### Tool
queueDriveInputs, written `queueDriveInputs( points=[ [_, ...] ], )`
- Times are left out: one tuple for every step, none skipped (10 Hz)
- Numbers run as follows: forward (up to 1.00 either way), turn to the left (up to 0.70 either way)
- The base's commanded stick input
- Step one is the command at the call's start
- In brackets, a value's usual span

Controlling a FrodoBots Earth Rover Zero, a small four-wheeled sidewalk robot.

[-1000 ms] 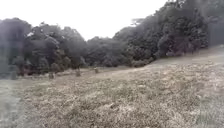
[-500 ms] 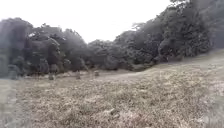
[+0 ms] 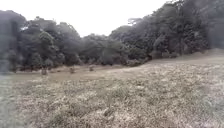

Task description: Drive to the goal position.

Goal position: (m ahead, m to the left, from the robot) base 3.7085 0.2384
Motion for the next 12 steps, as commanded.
queueDriveInputs(
  points=[
    [0.05,0.00],
    [0.22,0.00],
    [0.40,0.00],
    [0.45,0.00],
    [0.45,0.00],
    [0.45,0.00],
    [0.45,0.00],
    [0.45,0.00],
    [0.45,0.00],
    [0.45,0.00],
    [0.45,0.00],
    [0.00,0.00]
  ],
)
